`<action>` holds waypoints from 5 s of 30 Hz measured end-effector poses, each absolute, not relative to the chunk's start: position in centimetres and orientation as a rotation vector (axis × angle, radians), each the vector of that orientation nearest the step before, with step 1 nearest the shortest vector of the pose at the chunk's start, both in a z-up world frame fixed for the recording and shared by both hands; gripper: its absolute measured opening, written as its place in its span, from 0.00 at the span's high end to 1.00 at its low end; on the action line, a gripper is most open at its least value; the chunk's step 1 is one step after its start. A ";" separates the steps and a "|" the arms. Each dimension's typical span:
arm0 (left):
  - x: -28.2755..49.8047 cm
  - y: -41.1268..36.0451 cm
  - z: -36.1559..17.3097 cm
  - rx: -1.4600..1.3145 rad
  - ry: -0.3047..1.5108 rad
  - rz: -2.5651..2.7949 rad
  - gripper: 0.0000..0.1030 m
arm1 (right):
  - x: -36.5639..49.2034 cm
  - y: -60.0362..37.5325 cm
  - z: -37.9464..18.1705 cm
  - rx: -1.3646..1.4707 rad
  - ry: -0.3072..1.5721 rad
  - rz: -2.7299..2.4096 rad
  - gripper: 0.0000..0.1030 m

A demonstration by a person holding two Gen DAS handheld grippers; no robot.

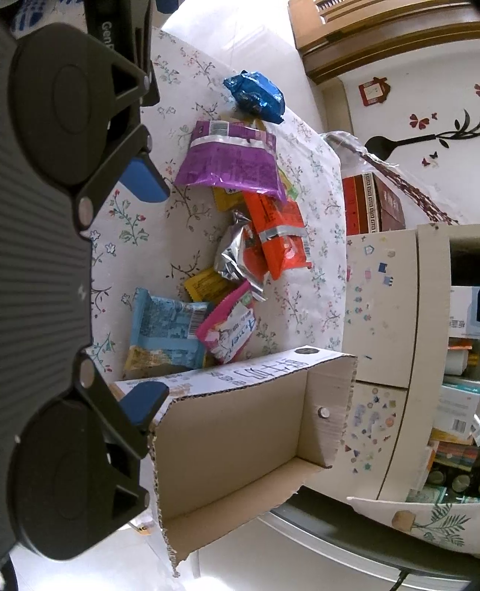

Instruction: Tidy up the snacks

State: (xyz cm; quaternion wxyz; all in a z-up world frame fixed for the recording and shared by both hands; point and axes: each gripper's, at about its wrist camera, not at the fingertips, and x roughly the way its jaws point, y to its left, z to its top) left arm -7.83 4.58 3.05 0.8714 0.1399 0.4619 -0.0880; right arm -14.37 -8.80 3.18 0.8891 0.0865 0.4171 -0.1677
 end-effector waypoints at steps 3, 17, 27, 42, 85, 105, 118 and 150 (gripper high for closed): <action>-7.9 4.5 3.0 0.296 0.961 -0.176 0.00 | -14.4 -8.8 3.2 0.176 0.868 -0.349 0.01; -7.9 4.4 2.9 0.302 0.960 -0.163 0.00 | -14.3 -8.8 3.0 0.168 0.861 -0.356 0.01; -7.7 4.4 2.7 0.297 0.981 -0.162 0.00 | -14.3 -8.6 2.7 0.170 0.864 -0.351 0.01; -3.9 7.9 4.5 0.075 1.010 -0.097 0.00 | -14.9 -11.4 5.1 0.324 0.796 -0.183 0.01; 12.8 9.9 -0.7 -0.195 1.127 0.009 0.00 | -4.8 -17.9 4.8 0.587 0.796 -0.003 0.12; 11.9 8.3 -2.8 -0.165 1.235 -0.014 0.13 | 1.5 -15.9 -0.2 0.570 0.884 -0.093 0.07; 10.3 6.5 -1.2 -0.102 1.213 -0.036 0.15 | 3.3 -13.9 -2.3 0.448 0.916 -0.117 0.14; 8.4 5.1 3.4 -0.208 1.114 -0.166 0.25 | -4.0 -14.8 3.8 0.502 0.801 -0.034 0.75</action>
